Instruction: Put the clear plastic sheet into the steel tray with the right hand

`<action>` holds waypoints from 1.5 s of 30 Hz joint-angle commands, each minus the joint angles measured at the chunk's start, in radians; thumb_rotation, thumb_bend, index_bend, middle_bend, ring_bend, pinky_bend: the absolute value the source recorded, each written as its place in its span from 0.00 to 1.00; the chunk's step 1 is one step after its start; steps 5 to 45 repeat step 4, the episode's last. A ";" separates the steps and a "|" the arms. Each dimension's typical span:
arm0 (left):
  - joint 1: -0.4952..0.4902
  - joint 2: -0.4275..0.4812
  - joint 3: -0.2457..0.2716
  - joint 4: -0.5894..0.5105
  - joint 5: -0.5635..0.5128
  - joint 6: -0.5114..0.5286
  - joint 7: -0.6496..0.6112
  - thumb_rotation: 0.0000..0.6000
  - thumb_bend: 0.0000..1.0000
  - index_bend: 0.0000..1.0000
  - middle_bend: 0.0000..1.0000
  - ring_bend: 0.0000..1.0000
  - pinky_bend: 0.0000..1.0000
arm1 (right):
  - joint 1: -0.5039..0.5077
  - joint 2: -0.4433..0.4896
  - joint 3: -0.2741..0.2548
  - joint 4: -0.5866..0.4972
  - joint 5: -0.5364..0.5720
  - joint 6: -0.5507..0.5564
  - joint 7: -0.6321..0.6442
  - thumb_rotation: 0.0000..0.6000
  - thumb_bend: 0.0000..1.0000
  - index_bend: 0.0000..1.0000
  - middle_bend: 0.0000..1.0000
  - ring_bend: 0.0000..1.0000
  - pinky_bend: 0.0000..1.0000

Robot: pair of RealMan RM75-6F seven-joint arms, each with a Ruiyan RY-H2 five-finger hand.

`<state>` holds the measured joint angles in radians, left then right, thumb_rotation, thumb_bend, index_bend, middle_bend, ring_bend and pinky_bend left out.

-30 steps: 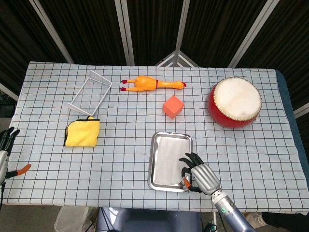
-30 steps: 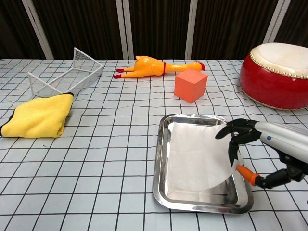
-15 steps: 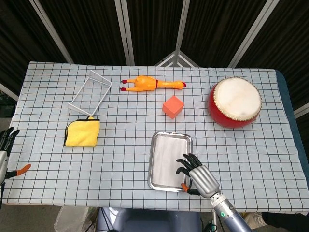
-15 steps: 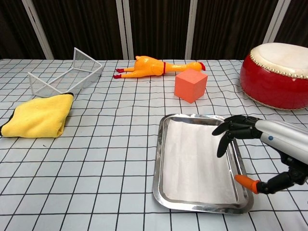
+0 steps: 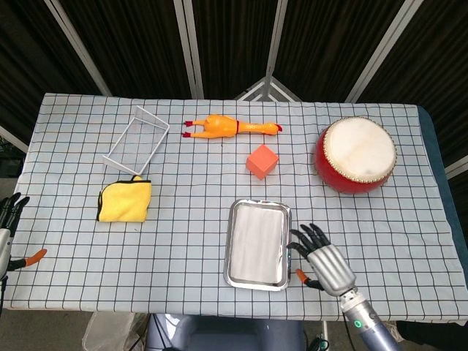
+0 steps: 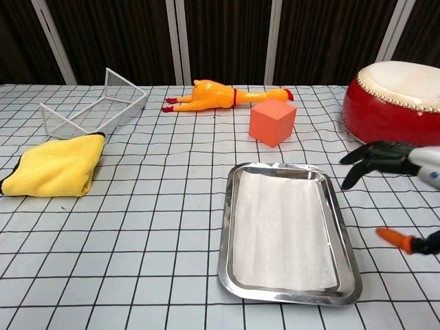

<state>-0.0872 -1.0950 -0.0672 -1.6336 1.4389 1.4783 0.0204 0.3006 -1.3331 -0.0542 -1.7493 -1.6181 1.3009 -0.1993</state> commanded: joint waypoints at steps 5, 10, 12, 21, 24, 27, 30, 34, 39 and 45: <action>0.006 -0.010 0.005 0.009 0.028 0.026 0.006 1.00 0.00 0.00 0.00 0.00 0.00 | -0.177 0.188 0.041 0.084 0.089 0.272 -0.083 1.00 0.42 0.03 0.00 0.00 0.00; 0.006 -0.010 0.005 0.009 0.028 0.026 0.006 1.00 0.00 0.00 0.00 0.00 0.00 | -0.177 0.188 0.041 0.084 0.089 0.272 -0.083 1.00 0.42 0.03 0.00 0.00 0.00; 0.006 -0.010 0.005 0.009 0.028 0.026 0.006 1.00 0.00 0.00 0.00 0.00 0.00 | -0.177 0.188 0.041 0.084 0.089 0.272 -0.083 1.00 0.42 0.03 0.00 0.00 0.00; 0.006 -0.010 0.005 0.009 0.028 0.026 0.006 1.00 0.00 0.00 0.00 0.00 0.00 | -0.177 0.188 0.041 0.084 0.089 0.272 -0.083 1.00 0.42 0.03 0.00 0.00 0.00; 0.006 -0.010 0.005 0.009 0.028 0.026 0.006 1.00 0.00 0.00 0.00 0.00 0.00 | -0.177 0.188 0.041 0.084 0.089 0.272 -0.083 1.00 0.42 0.03 0.00 0.00 0.00; 0.006 -0.010 0.005 0.009 0.028 0.026 0.006 1.00 0.00 0.00 0.00 0.00 0.00 | -0.177 0.188 0.041 0.084 0.089 0.272 -0.083 1.00 0.42 0.03 0.00 0.00 0.00; 0.006 -0.010 0.005 0.009 0.028 0.026 0.006 1.00 0.00 0.00 0.00 0.00 0.00 | -0.177 0.188 0.041 0.084 0.089 0.272 -0.083 1.00 0.42 0.03 0.00 0.00 0.00; 0.006 -0.010 0.005 0.009 0.028 0.026 0.006 1.00 0.00 0.00 0.00 0.00 0.00 | -0.177 0.188 0.041 0.084 0.089 0.272 -0.083 1.00 0.42 0.03 0.00 0.00 0.00; 0.006 -0.010 0.005 0.009 0.028 0.026 0.006 1.00 0.00 0.00 0.00 0.00 0.00 | -0.177 0.188 0.041 0.084 0.089 0.272 -0.083 1.00 0.42 0.03 0.00 0.00 0.00; 0.006 -0.010 0.005 0.009 0.028 0.026 0.006 1.00 0.00 0.00 0.00 0.00 0.00 | -0.177 0.188 0.041 0.084 0.089 0.272 -0.083 1.00 0.42 0.03 0.00 0.00 0.00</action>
